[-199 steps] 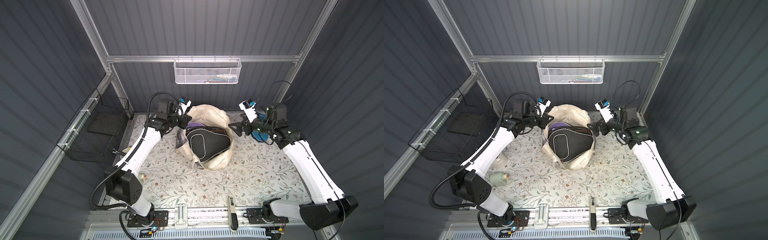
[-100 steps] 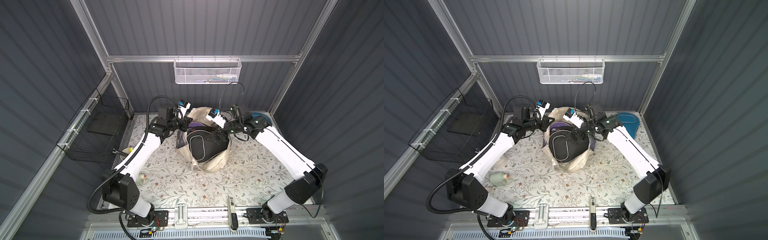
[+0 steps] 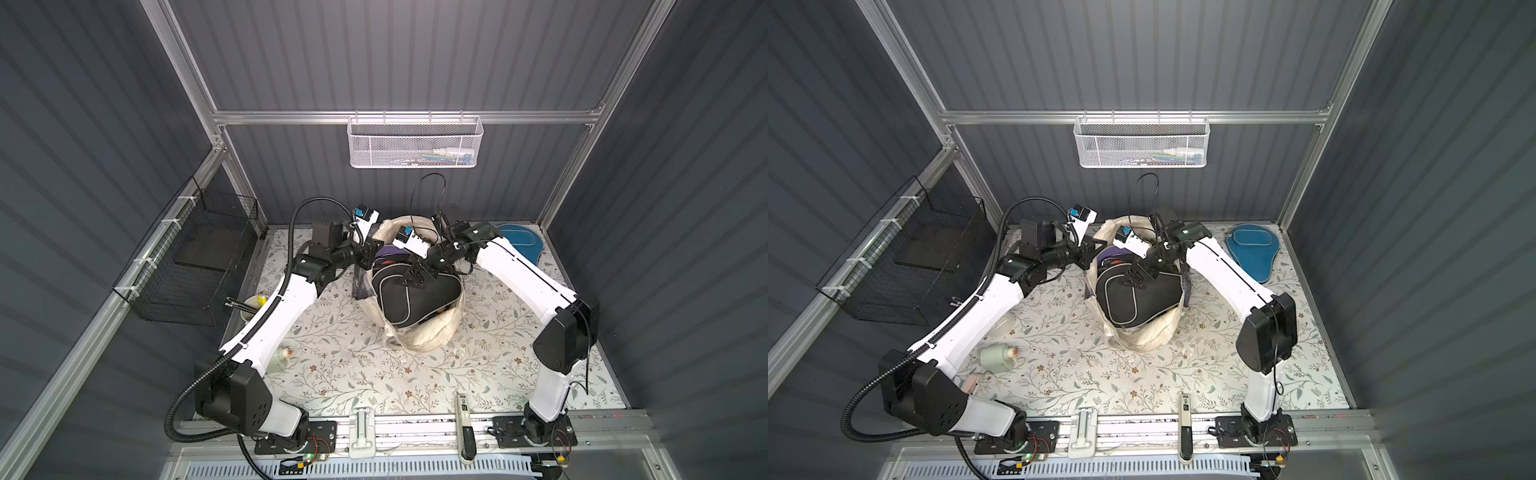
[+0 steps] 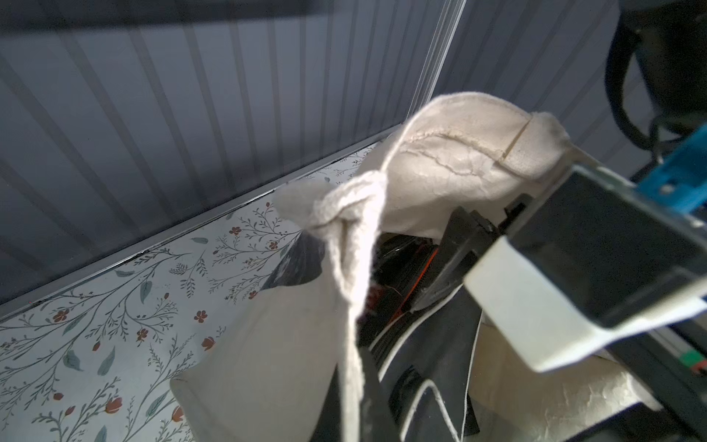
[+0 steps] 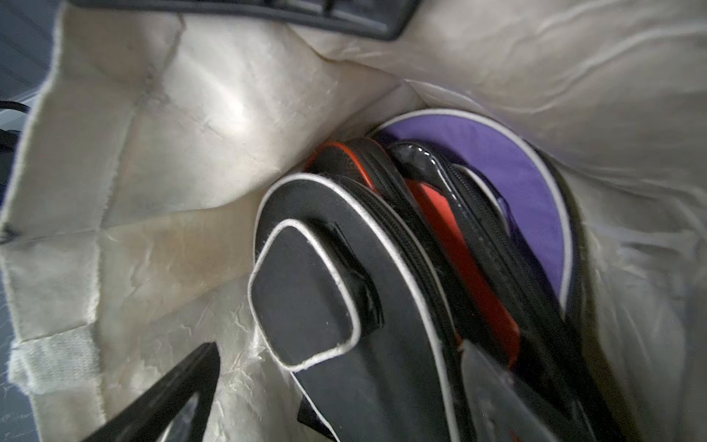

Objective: Remove the ping pong set from the canvas bag
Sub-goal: Pick up the ping pong set from the canvas bag.

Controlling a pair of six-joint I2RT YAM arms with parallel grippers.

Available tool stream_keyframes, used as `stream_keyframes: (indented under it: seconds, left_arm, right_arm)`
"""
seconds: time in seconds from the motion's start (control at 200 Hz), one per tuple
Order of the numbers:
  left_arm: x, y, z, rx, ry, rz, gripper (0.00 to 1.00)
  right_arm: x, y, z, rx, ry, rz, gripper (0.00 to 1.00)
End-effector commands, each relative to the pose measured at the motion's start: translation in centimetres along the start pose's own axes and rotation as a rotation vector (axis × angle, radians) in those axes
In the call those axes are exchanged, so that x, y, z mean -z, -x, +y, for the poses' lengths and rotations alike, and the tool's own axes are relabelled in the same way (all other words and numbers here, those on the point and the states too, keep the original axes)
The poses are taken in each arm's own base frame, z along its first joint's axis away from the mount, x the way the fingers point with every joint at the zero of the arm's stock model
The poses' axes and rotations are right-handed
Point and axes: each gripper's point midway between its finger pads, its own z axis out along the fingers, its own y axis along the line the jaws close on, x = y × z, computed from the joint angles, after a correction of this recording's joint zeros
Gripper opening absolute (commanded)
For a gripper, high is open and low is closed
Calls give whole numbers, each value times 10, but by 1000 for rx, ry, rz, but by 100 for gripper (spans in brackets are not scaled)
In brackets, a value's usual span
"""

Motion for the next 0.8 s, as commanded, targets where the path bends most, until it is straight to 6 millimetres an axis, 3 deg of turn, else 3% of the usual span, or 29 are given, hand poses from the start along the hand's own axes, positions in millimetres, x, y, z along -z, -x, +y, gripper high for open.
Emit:
stream_keyframes:
  seconds: [0.0, 0.2, 0.395, 0.64, 0.795]
  left_arm:
    - [15, 33, -14, -52, -36, -118, 0]
    - [13, 25, -13, -50, -33, -104, 0]
    - [10, 21, -12, -46, -33, -93, 0]
    - [8, 21, -10, -51, -26, -90, 0]
    - [7, 21, -6, -51, -3, -95, 0]
  right_arm:
    - [-8, -8, -11, 4, -36, 41, 99]
    - [-20, -12, -19, 14, -40, 57, 99]
    - [-26, -19, -13, 5, 7, 82, 99]
    - [-7, -15, 16, -27, 97, 50, 92]
    - [3, -17, 35, -58, 156, 39, 79]
